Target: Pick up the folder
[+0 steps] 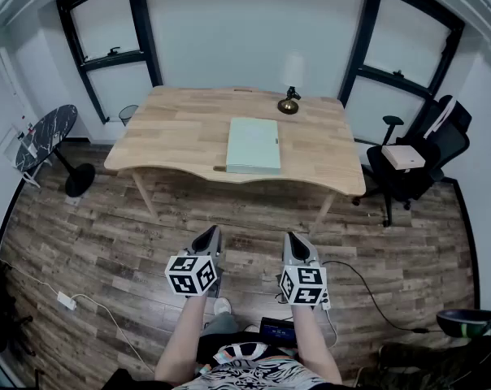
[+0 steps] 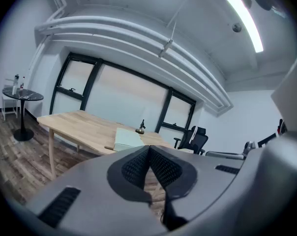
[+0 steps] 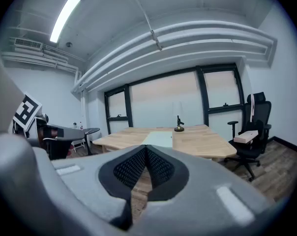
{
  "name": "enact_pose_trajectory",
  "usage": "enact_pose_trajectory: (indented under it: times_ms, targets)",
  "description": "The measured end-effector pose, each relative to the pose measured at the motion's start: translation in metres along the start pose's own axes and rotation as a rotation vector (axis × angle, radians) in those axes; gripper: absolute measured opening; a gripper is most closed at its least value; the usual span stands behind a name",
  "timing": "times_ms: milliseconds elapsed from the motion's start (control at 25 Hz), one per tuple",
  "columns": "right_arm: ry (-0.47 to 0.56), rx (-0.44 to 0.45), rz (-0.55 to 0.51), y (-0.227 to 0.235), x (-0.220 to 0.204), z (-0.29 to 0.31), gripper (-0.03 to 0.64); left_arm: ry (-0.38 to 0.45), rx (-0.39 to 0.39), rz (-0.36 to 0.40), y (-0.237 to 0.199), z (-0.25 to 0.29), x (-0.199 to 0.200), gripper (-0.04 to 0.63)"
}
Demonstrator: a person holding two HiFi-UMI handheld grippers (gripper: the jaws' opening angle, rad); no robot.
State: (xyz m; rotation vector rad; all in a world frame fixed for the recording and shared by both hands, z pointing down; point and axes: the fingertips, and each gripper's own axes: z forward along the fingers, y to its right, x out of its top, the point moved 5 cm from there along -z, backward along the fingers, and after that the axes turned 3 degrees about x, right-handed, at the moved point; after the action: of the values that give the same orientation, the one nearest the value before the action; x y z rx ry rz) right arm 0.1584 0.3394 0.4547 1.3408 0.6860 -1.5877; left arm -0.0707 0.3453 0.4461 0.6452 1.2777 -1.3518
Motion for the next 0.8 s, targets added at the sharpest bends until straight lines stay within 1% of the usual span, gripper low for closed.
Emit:
enact_pose_trajectory:
  times_ms: [120,200,280,360,440,560,680,800]
  targets:
    - [-0.006,0.005,0.012,-0.001,-0.001,-0.002,0.005,-0.001,0.019,-0.020,-0.004,-0.006,-0.001,0.008]
    - [0.005,0.017,0.023,-0.002,-0.001,-0.003,0.005,-0.003,0.028,-0.018,-0.004,-0.010,-0.001,0.008]
    - [0.013,0.025,0.034,-0.003,0.000,-0.003,0.005,-0.009,0.055,0.010,-0.004,-0.014,0.000,0.008]
    - [0.016,0.023,0.053,-0.003,0.001,-0.002,0.005,-0.018,0.090,0.053,-0.006,-0.018,0.000,0.008]
    - [0.021,0.026,0.084,-0.003,0.001,0.000,0.005,-0.019,0.104,0.065,-0.009,-0.020,0.001,0.008]
    - [0.017,0.039,0.099,-0.003,0.000,0.006,0.005,-0.019,0.111,0.041,-0.014,-0.015,0.001,0.008]
    - [0.010,0.042,0.105,0.002,0.003,0.013,0.005,-0.016,0.124,-0.005,-0.019,-0.004,0.002,0.008]
    - [0.039,0.061,0.120,0.011,0.010,0.023,0.005,-0.017,0.112,-0.014,-0.021,0.014,0.005,0.008]
